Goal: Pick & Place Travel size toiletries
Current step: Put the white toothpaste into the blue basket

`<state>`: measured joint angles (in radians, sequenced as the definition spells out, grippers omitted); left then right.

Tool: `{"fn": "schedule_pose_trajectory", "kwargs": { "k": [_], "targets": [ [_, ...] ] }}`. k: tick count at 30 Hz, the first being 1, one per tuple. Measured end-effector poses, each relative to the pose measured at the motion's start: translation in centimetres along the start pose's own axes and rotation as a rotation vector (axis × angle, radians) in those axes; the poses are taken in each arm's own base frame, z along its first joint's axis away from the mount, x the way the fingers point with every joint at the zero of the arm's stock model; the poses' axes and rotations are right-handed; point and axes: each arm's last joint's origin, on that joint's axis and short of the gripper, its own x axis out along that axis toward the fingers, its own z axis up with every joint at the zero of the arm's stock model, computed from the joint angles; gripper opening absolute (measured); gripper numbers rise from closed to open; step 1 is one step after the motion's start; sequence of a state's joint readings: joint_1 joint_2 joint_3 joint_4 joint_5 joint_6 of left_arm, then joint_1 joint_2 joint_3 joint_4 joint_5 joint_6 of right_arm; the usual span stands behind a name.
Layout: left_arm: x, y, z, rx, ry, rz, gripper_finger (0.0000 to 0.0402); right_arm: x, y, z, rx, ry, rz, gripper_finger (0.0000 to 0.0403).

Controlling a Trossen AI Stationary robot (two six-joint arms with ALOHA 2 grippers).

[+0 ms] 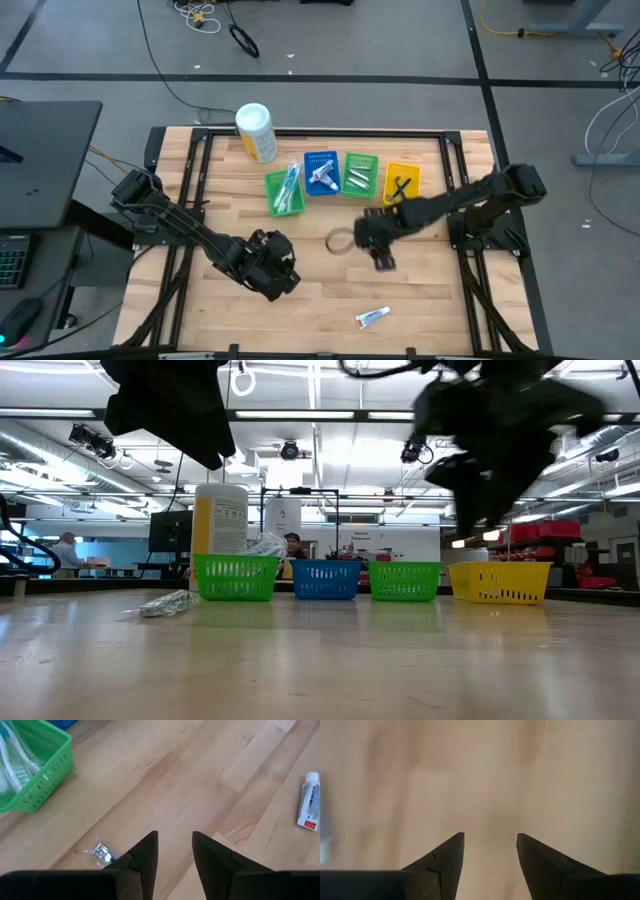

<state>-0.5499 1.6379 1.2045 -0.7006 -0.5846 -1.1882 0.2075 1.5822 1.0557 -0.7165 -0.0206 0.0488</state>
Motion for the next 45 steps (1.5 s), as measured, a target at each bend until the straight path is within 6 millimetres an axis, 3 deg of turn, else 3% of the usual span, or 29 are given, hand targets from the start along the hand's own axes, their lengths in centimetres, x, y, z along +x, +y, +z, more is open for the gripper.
{"fn": "schedule_pose_trajectory", "kwargs": {
  "k": [8, 12, 15, 23, 32, 36, 40, 45],
  "targets": [
    [0.0, 0.0, 0.0, 0.071, -0.003, 0.0, 0.0128, 2.3, 8.5, -3.9, -0.268, 0.053, 0.23, 0.0191],
    [0.0, 0.0, 0.0, 0.116, -0.003, 0.0, 0.0128, 3.7, 11.3, -5.6, -0.36, -0.07, 0.275, 0.0191],
    [0.0, 0.0, 0.0, 0.151, -0.003, 0.0, 0.0128, 3.9, 12.5, -5.4, -0.291, -0.22, 0.281, 0.0191],
    [0.0, 0.0, 0.0, 0.217, -0.003, 0.0, 0.0128, 4.0, 13.4, -4.8, -0.202, -0.328, 0.334, 0.0202],
    [0.0, 0.0, 0.0, 0.243, -0.003, -0.001, 0.0128, 7.9, 13.9, -5.4, -0.194, -0.235, 0.298, 0.0205],
    [0.0, 0.0, 0.0, 0.242, -0.004, -0.002, 0.0128, 8.5, 13.9, -5.5, -0.187, -0.23, 0.279, 0.0202],
    [0.0, 0.0, 0.0, 0.242, -0.003, -0.001, 0.0128, 8.6, 13.9, -5.5, -0.222, -0.24, 0.247, 0.0178],
    [0.0, 0.0, 0.0, 0.241, -0.003, -0.002, 0.0128, 8.7, 13.7, -5.6, -0.225, -0.224, 0.229, 0.0117]
  ]
}}
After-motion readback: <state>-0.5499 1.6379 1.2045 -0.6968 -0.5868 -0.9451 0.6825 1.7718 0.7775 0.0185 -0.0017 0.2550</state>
